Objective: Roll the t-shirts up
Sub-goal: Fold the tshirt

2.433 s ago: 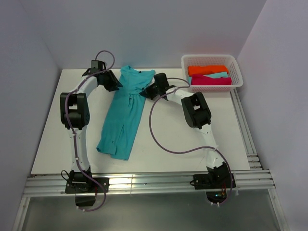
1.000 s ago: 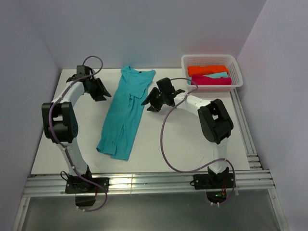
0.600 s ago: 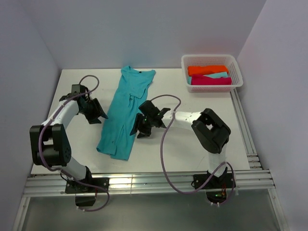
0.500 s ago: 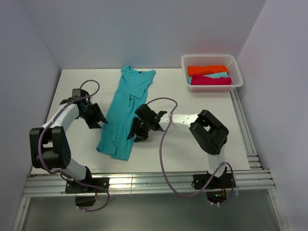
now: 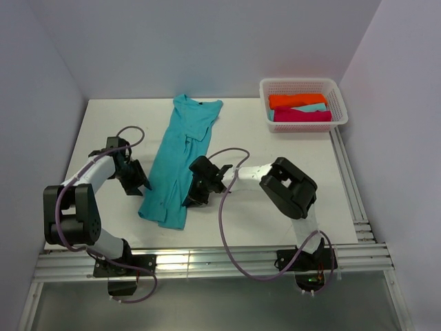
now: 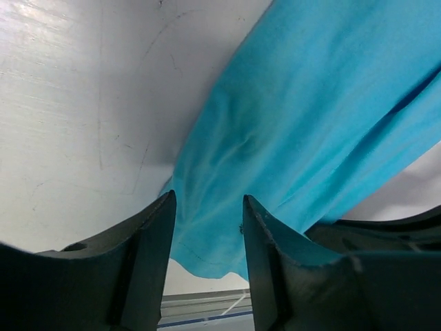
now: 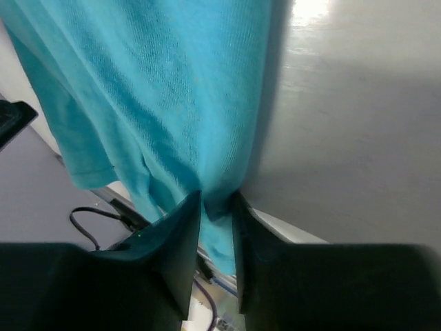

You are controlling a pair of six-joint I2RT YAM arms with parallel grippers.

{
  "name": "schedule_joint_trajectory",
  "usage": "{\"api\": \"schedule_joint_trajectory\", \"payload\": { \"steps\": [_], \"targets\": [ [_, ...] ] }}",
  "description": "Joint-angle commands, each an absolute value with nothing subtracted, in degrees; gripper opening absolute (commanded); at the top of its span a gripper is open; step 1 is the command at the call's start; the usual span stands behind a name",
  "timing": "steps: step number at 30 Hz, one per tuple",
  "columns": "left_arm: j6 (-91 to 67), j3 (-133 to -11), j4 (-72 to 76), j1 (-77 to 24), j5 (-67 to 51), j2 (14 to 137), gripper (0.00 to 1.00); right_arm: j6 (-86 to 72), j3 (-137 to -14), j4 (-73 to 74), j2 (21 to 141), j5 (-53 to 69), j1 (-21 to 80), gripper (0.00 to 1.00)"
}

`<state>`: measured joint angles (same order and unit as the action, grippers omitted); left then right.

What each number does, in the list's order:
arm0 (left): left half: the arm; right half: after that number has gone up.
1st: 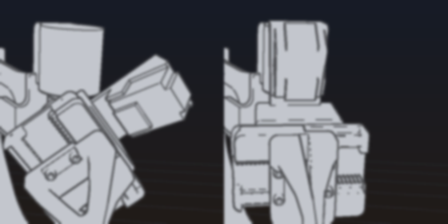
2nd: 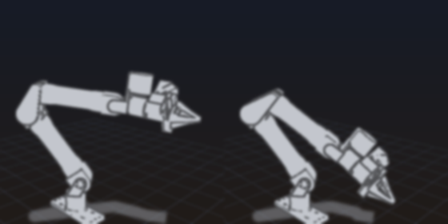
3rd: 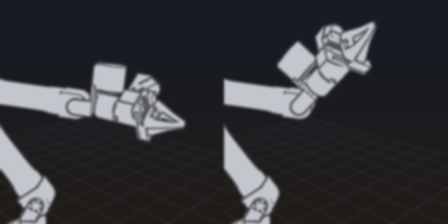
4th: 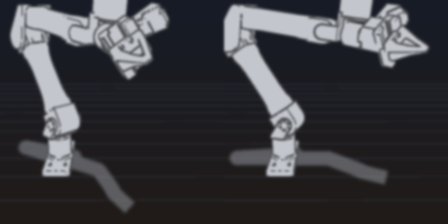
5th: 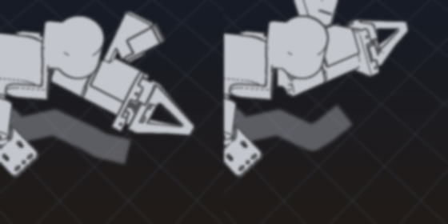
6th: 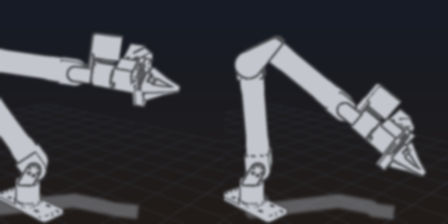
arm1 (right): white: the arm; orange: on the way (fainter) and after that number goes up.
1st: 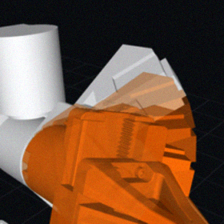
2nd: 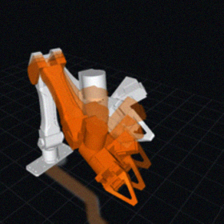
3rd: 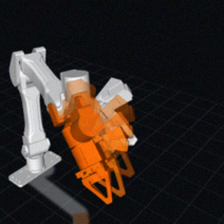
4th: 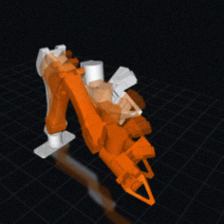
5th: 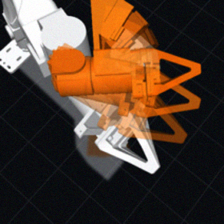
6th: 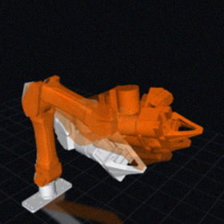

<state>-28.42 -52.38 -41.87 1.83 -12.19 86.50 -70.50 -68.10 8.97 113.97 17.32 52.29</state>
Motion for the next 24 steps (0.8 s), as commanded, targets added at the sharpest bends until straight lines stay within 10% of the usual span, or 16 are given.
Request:
{"api": "schedule_joint_trajectory", "payload": {
  "steps": [1, 8, 20, 24],
  "targets": [
    [-29.7, -51.59, -41.4, 1.32, -11.16, 87.88, 0.48, -71.1, -69.52, 11.42, 116.46, 14.24, 53.35, 0.18],
    [-34.79, -47.12, -39.21, -1.84, -16.43, 89.56, 0.32, -69.62, -61.27, 10.28, 112.24, 17.48, 52.12, 0.0],
    [-54.57, -39.38, -34.01, -24.5, -17.93, 79.73, 0.21, -59.07, -42.28, 16.52, 96.52, 15.91, 41.58, 0.0],
    [-58.27, -38.24, -36.11, -26.01, -17.58, 73.67, 0.29, -54.41, -43.15, 20.73, 92.11, 14.68, 38.23, 0.28]
  ]
}}
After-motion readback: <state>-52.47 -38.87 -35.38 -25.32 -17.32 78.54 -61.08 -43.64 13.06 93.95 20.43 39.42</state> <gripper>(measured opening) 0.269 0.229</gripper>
